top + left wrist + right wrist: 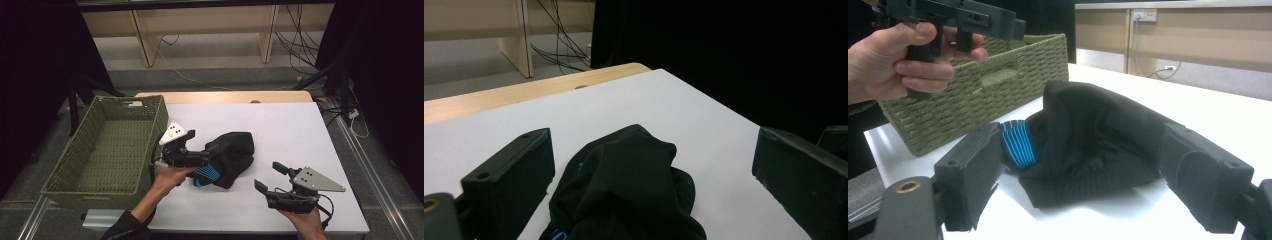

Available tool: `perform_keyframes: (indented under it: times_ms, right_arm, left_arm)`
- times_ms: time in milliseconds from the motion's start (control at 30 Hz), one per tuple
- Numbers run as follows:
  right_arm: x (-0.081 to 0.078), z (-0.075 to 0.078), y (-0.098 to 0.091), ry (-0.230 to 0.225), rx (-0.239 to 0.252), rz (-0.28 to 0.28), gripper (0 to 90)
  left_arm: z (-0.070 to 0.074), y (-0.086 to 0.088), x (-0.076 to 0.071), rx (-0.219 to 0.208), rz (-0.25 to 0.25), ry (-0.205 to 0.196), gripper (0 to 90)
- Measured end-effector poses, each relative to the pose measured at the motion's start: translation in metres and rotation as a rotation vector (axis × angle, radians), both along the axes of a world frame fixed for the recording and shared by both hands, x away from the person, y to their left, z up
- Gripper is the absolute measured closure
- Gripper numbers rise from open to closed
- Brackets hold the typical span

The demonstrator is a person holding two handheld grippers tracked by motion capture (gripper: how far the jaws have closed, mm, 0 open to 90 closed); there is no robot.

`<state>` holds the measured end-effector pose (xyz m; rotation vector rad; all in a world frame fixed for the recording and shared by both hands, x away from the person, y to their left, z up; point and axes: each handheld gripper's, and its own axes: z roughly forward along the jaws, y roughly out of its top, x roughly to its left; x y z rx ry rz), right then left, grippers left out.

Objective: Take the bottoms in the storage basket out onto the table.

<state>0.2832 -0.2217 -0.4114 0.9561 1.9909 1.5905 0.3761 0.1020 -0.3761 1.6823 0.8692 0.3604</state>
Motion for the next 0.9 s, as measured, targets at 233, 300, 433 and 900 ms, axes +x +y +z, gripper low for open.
perform_keyframes:
  times_ms: [233, 300, 433, 900]
  right_arm:
    - [0.000, 0.000, 0.000, -0.001, 0.006, 0.002, 18.5]
    - [0.000, 0.000, 0.000, -0.001, 0.005, 0.002, 18.3]
    - [0.000, 0.000, 0.000, 0.000, 0.005, 0.001, 18.1]
    - [0.000, 0.000, 0.000, -0.003, 0.006, 0.004, 17.9]
  left_arm:
    - [-0.003, 0.004, -0.008, 0.000, -0.008, -0.013, 3.1]
    - [-0.005, 0.005, -0.010, 0.001, -0.005, -0.014, 3.1]
    - [-0.006, 0.009, -0.014, 0.002, 0.004, -0.018, 3.1]
    - [-0.012, 0.020, -0.023, -0.013, 0.013, -0.041, 3.2]
